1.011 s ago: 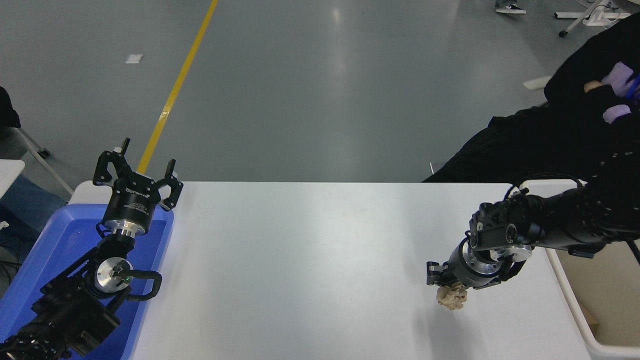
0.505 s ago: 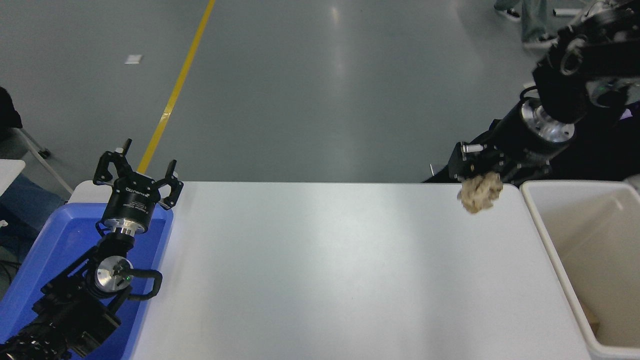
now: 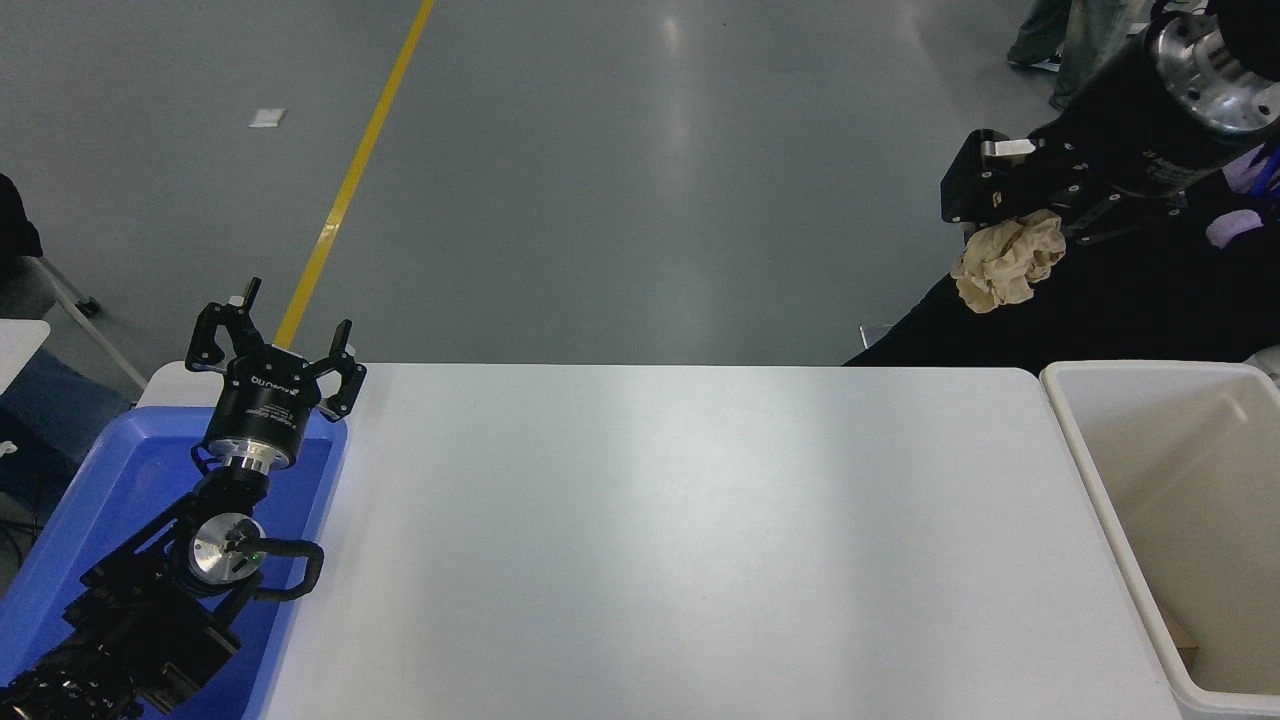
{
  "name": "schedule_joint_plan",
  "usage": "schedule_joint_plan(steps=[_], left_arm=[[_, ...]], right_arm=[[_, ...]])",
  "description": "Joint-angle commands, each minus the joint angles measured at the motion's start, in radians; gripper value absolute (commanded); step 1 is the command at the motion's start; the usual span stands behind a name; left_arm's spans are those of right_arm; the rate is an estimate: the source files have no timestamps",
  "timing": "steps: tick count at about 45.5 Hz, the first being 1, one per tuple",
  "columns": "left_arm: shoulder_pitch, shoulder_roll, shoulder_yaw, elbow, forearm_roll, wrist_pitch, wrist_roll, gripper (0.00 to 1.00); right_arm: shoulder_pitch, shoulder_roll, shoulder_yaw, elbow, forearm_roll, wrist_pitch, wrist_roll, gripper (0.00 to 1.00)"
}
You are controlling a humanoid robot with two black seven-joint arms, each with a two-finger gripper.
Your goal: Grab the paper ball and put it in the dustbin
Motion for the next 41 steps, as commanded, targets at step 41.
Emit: schedule_joint_plan(steps=[41], left_arm=[[0.002, 0.0, -0.005, 0.0, -0.001, 0.0, -0.005, 0.98]], right_arm=[[-1.285, -0.294, 0.215, -0.51, -0.15, -0.996, 0.001, 0.0]])
